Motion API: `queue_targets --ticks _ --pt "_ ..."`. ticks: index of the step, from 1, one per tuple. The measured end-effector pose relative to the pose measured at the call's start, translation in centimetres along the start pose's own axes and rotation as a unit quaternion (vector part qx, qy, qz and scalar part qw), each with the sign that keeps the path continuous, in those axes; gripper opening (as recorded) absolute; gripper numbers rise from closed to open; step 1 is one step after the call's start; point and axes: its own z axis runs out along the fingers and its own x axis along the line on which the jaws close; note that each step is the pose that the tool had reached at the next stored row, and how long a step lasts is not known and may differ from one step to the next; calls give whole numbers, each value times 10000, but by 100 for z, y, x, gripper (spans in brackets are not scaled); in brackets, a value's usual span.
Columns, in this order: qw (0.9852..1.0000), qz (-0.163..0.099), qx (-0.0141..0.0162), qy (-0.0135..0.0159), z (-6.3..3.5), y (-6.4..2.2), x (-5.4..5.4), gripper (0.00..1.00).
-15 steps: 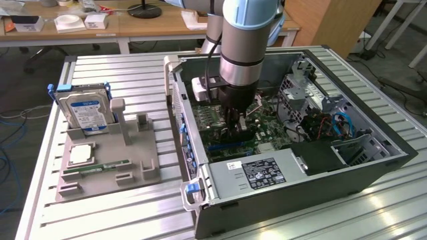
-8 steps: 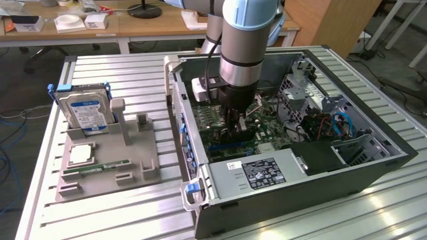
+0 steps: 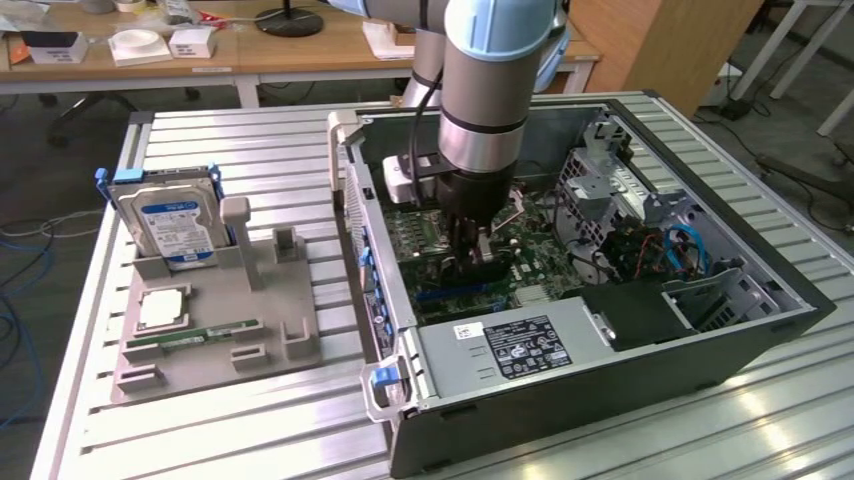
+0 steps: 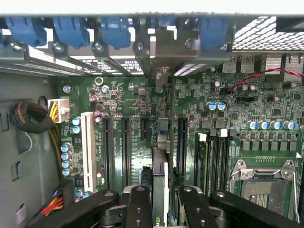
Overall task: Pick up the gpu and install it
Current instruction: 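Insert the gpu into the slot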
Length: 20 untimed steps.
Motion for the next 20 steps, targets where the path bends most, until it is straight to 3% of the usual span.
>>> queue_targets --ticks 2,20 --pt "10000 0 -3 -21 -10 4 2 26" --pt "10000 1 -6 -17 -7 9 -1 26"
